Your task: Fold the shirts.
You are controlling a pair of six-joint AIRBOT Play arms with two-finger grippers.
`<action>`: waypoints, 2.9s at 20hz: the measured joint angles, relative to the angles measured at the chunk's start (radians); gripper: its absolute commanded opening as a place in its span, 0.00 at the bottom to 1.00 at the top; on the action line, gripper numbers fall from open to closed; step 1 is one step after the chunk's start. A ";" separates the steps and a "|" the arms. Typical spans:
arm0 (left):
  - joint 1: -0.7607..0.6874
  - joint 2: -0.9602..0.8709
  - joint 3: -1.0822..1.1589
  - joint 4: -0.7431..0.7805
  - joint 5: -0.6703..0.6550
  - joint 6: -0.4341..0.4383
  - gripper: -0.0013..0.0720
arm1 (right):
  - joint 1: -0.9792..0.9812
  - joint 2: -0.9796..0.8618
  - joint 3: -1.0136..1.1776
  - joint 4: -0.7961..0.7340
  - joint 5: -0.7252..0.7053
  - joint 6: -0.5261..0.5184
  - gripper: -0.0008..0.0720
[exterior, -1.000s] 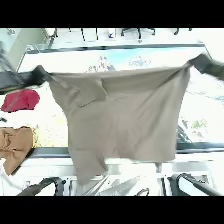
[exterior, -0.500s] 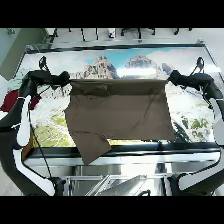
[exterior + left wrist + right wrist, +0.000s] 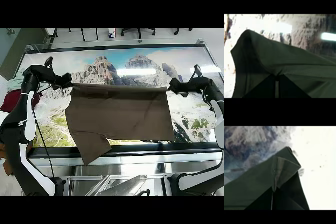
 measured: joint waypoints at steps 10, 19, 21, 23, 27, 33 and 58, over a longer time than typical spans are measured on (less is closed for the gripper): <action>-0.032 -0.004 -0.076 0.138 0.176 -0.060 0.04 | 0.036 0.032 -0.161 -0.069 0.052 0.059 0.03; -0.062 -0.005 -0.050 0.180 0.231 -0.079 0.92 | 0.022 0.067 -0.143 -0.076 -0.075 0.035 0.66; -0.058 -0.004 0.001 0.179 0.296 -0.087 0.92 | -0.011 0.114 -0.118 -0.077 -0.157 0.004 0.66; -0.046 0.017 0.042 0.180 0.393 -0.095 0.92 | -0.062 0.178 -0.106 -0.077 -0.245 -0.032 0.66; -0.017 0.200 -0.154 0.225 0.493 -0.102 0.92 | -0.202 0.293 -0.168 -0.096 -0.428 -0.127 0.66; 0.021 0.727 -0.994 0.141 0.254 -0.102 0.92 | -0.348 0.342 -0.360 -0.104 -0.529 -0.295 0.66; -0.216 0.814 -1.261 -0.110 -0.097 -0.007 0.04 | -0.290 0.167 -0.463 -0.083 -0.666 -0.418 0.66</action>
